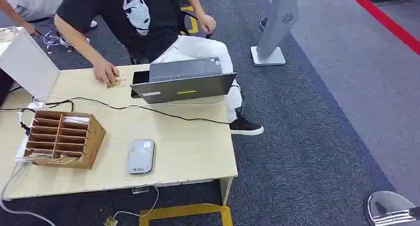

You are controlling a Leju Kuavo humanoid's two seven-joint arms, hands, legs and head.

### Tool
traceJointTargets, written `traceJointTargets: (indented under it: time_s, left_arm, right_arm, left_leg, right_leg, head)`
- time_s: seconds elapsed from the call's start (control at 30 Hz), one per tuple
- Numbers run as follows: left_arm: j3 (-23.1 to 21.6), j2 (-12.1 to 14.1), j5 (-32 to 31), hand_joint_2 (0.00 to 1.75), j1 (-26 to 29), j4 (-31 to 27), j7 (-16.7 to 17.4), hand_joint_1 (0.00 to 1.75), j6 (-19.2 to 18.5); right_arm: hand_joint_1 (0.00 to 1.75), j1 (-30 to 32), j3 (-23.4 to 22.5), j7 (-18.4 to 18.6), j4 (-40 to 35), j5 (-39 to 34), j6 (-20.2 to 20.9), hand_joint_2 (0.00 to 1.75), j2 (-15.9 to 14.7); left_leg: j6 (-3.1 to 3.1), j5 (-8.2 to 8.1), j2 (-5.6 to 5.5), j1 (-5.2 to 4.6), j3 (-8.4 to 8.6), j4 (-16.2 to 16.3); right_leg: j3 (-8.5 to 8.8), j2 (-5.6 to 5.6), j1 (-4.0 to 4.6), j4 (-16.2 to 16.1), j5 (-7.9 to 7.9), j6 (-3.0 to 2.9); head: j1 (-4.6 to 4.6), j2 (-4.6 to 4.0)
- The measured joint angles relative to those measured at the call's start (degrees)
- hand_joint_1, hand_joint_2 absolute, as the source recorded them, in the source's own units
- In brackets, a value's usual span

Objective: Pass the card to the sensor for recognition and then transmit it.

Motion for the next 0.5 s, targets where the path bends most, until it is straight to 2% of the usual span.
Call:
traceJointTargets:
  time_s: [0.07,0.17,0.3,0.43,0.5]
  left_arm:
    - [-3.54,0.04,6.26,1.75,-0.60,-0.02,0.44,0.00,2.28]
    - [-6.38,0.32,7.86,1.75,-2.34,0.11,-0.11,0.00,5.00]
    - [-11.50,0.37,12.49,1.75,-2.85,-0.99,-0.44,0.00,5.81]
    - [-20.13,0.33,20.35,1.75,-1.28,-4.19,-0.44,0.00,7.27]
    - [-23.93,0.50,21.47,1.75,-0.08,-5.53,-0.44,0.00,7.67]
  right_arm:
    - [0.00,-0.11,1.10,1.71,0.02,3.26,0.55,1.75,-0.66]
    - [0.00,-0.57,2.49,2.53,0.04,4.76,1.51,1.75,-1.91]
    - [0.00,-0.58,3.26,2.23,0.13,5.22,1.40,1.75,-2.73]
    - [0.00,-0.55,3.67,1.90,0.20,5.83,1.38,1.75,-2.91]
    - [0.00,-0.55,3.89,1.90,0.22,5.87,1.40,1.75,-2.97]
  left_leg:
    - [0.01,0.02,-0.03,-0.01,-0.01,0.01]
    - [0.02,0.03,-0.04,0.00,0.00,0.01]
    - [0.02,0.03,-0.02,0.00,0.02,0.01]
    - [0.03,0.02,-0.01,0.00,0.02,0.01]
    - [0.03,0.02,-0.02,0.00,0.01,0.01]
  right_leg:
    - [-0.01,-0.05,-0.01,0.00,0.01,0.00]
    - [0.06,-0.06,0.00,0.00,0.01,0.00]
    - [0.08,-0.04,-0.01,0.00,0.02,0.00]
    - [0.05,-0.02,0.00,0.00,0.01,0.00]
    - [0.01,-0.02,0.00,0.00,0.00,0.00]
  head:
    - [0.00,0.00]
    - [0.00,0.00]
    - [0.02,0.00]
    - [0.02,0.00]
    - [0.00,0.00]
